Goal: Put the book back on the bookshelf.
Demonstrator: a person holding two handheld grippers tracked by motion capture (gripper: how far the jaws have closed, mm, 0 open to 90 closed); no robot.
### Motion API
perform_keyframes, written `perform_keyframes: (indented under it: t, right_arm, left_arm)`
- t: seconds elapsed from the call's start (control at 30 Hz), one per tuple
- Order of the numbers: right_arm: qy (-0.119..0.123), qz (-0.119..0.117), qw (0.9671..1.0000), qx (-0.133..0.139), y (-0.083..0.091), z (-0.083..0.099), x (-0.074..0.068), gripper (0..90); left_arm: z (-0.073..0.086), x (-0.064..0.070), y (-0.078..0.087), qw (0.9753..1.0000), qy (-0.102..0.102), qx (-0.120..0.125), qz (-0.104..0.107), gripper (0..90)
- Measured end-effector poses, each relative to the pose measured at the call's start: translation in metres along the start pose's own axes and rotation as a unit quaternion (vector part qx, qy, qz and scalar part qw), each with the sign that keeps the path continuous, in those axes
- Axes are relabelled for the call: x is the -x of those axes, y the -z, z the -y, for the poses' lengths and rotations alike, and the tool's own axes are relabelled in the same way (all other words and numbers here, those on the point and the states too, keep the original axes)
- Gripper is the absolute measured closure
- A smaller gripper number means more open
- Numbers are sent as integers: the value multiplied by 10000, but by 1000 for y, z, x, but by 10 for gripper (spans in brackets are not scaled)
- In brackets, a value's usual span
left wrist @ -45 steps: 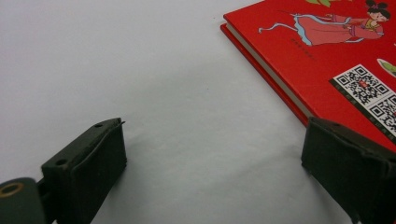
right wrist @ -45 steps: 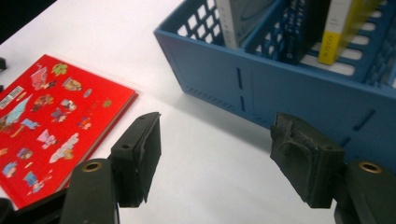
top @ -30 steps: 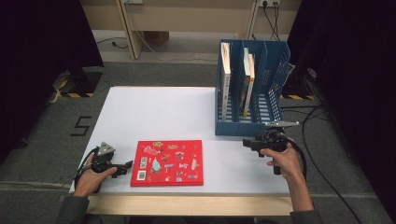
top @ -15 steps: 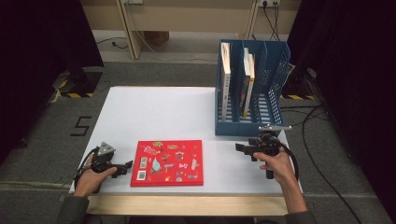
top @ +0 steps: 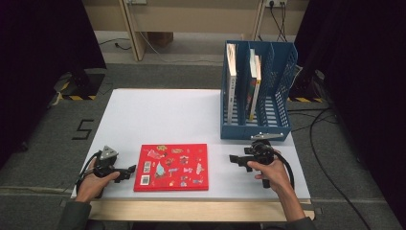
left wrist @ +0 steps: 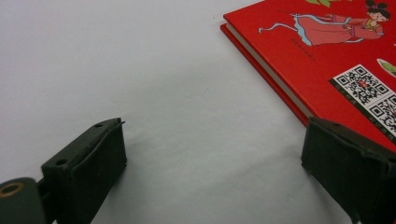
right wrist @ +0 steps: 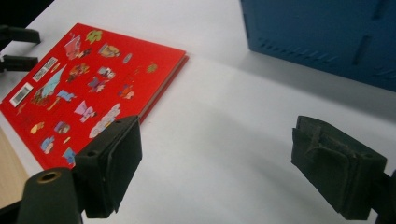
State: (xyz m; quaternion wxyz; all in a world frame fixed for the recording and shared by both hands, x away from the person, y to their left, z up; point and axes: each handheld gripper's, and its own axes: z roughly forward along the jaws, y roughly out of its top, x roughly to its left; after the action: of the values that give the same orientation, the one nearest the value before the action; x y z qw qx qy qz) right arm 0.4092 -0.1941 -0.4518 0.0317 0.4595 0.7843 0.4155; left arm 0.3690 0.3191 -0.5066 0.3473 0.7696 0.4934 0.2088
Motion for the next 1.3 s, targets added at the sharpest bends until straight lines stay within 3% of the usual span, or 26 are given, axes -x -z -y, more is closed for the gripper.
perform_keyframes:
  t: [0.47, 0.93, 1.3]
  right_arm:
    - [191, -178, 9995, -205, -20, 4, -17, 173]
    - [183, -258, 9988, -380, -38, 6, -31, 179]
    - [167, -474, 9973, -541, -55, 5, -46, 184]
  left_arm:
    - [0, 0, 0, 10000, 0, 0, 0, 55]
    - [0, -1, 3, 9999, -38, -46, 89, 61]
    - [-2, 5, 8, 9997, -8, -140, 189, 143]
